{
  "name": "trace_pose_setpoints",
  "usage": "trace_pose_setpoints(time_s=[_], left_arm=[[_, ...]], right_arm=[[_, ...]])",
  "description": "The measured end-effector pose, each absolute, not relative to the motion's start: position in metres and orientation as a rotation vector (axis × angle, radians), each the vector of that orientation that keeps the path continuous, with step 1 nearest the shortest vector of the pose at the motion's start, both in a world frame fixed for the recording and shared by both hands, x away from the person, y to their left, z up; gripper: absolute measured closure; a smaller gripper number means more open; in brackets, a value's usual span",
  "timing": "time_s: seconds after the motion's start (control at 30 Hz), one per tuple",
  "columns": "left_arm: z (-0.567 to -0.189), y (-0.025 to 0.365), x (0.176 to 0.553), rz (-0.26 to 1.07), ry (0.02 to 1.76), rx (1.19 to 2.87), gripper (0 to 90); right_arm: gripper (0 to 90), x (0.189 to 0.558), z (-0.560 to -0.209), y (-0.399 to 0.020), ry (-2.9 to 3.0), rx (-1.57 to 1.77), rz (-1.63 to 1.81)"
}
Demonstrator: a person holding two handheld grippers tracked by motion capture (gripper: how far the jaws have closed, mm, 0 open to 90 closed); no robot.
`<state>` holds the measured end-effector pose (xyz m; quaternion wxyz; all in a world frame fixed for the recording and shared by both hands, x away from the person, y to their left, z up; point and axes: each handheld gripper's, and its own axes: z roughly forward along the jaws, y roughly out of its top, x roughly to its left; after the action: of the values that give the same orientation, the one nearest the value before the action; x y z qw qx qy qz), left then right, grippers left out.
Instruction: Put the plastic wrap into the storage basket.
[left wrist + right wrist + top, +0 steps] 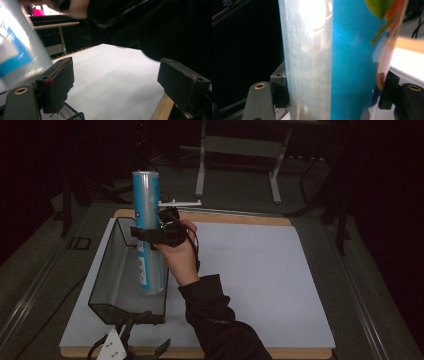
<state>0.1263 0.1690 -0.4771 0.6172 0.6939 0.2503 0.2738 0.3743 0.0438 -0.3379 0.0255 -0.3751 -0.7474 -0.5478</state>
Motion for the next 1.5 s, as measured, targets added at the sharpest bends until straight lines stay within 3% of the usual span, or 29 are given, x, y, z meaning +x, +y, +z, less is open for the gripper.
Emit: trace_pose_setpoints(time_s=[0.27,0.73,1.5], left_arm=[[-0.477,0.171,0.126,0.625,0.576,1.592,14.1],[-0.477,0.17,0.126,0.628,0.575,1.592,14.1],[-0.477,0.172,0.126,0.637,0.578,1.597,14.1]], right_arm=[[31.6,0.385,-0.383,0.05,-2.203,-1.354,-1.576],[31.6,0.381,-0.426,0.053,-2.207,-1.473,-1.376],[30.8,0.38,-0.453,0.068,-2.284,-1.636,-1.251]])
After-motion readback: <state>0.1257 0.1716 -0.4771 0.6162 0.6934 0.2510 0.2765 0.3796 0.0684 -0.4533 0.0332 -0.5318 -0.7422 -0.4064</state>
